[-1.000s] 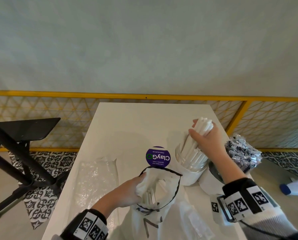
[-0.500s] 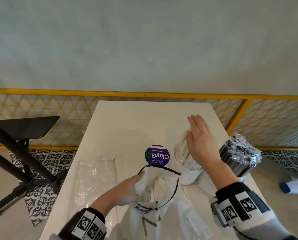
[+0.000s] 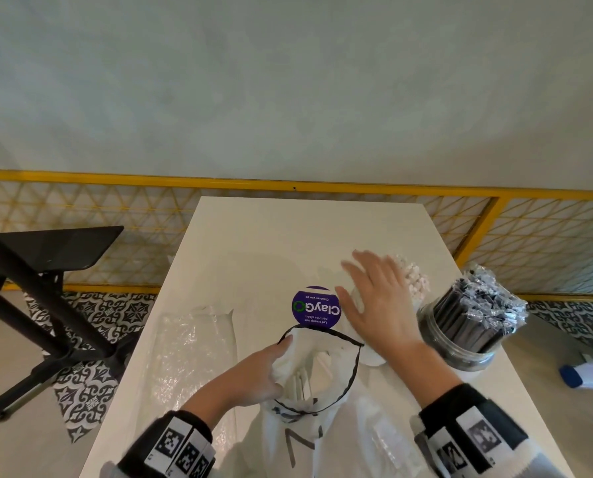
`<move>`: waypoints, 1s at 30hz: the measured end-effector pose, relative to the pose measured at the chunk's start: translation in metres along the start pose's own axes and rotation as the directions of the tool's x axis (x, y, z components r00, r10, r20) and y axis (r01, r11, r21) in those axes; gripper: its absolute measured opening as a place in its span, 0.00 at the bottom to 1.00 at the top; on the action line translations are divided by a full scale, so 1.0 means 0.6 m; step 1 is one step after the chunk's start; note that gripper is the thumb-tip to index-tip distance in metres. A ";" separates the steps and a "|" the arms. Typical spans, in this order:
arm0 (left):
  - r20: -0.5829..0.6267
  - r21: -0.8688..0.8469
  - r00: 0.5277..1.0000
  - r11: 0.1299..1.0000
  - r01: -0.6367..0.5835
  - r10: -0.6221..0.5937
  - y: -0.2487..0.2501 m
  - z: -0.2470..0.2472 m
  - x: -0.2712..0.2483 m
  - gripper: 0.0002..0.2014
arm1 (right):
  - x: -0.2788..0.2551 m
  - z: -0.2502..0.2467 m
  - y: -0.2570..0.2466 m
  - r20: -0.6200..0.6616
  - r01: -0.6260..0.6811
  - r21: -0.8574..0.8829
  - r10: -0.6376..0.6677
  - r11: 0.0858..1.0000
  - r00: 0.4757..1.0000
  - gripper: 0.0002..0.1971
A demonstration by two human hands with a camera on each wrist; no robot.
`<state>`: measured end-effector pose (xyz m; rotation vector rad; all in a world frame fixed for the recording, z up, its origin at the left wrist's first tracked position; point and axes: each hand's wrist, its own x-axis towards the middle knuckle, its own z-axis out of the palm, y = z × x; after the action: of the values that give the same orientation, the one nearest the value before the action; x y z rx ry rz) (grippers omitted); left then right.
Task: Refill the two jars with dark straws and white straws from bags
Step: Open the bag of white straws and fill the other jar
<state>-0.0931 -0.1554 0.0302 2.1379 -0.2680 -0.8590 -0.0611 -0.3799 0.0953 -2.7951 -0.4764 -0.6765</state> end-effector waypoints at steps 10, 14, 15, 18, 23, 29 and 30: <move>0.001 0.007 0.998 0.998 -0.060 0.060 0.007 0.011 -0.018 0.46 | -0.100 0.159 -0.127 0.883 -0.144 -0.228 0.267 0.963 0.387 0.22; -0.014 0.021 0.998 0.997 -0.068 0.068 -0.005 0.017 -0.015 0.46 | -0.118 0.192 -0.130 0.882 -0.068 -0.312 0.315 0.948 0.349 0.21; -0.018 0.016 0.997 0.997 -0.069 0.069 -0.008 0.017 -0.015 0.46 | -0.120 0.197 -0.128 0.881 -0.092 -0.308 0.320 0.947 0.347 0.20; -0.027 0.014 0.997 0.997 -0.074 0.075 -0.014 0.015 -0.017 0.45 | -0.124 0.203 -0.124 0.876 -0.166 -0.295 0.336 0.941 0.347 0.18; -0.030 0.014 0.997 0.998 -0.068 0.069 -0.015 0.016 -0.016 0.45 | -0.125 0.206 -0.118 0.853 -0.371 -0.238 0.376 0.898 0.362 0.14; -0.028 0.014 0.996 0.997 -0.081 0.081 -0.012 0.016 -0.013 0.45 | -0.112 0.194 -0.087 0.705 -0.378 -0.270 0.449 0.886 0.549 0.21; -0.023 0.020 0.996 0.996 -0.085 0.086 -0.011 0.017 -0.013 0.45 | -0.111 0.195 -0.081 0.686 -0.352 -0.324 0.474 0.878 0.551 0.23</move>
<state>-0.1064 -0.1539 0.0244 2.1369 -0.3545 -0.7844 -0.0877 -0.3184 -0.0314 -3.0405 0.1625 0.6338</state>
